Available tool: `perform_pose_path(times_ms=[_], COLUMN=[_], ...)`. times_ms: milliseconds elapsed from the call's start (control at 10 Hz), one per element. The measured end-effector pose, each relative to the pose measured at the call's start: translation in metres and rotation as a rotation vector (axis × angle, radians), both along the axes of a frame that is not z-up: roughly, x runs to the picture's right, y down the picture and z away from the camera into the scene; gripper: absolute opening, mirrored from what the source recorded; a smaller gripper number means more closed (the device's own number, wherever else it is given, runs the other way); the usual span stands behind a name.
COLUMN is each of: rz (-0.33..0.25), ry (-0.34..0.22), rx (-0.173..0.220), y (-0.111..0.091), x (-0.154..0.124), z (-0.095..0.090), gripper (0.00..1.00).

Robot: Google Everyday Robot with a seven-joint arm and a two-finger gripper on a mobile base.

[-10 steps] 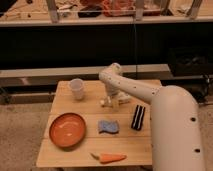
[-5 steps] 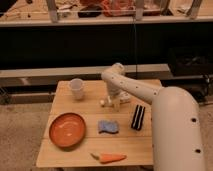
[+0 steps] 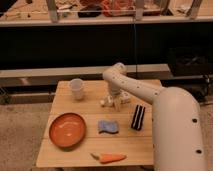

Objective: Stand the bottle upright

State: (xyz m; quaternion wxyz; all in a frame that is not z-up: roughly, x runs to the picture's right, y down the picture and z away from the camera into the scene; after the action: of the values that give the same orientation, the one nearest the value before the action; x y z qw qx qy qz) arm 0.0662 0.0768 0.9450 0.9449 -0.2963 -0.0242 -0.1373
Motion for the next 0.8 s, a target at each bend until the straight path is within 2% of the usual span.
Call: perform_pose_path(times_ms=[100,600,700,800], rz=[-0.004,-0.018,-0.023,-0.026], ry=[0.006,0.032,0.036,0.039], rx=[0.001,0.003,0.002,0.001], y=[-0.0004,-0.0024,-0.0025,-0.0026], x=[-0.0005,0.0,-0.0004,-0.0008], z=[-0.0003,-0.0029,-0.0029,-0.0028], gripper=[0.74,0.72,0.67,0.66])
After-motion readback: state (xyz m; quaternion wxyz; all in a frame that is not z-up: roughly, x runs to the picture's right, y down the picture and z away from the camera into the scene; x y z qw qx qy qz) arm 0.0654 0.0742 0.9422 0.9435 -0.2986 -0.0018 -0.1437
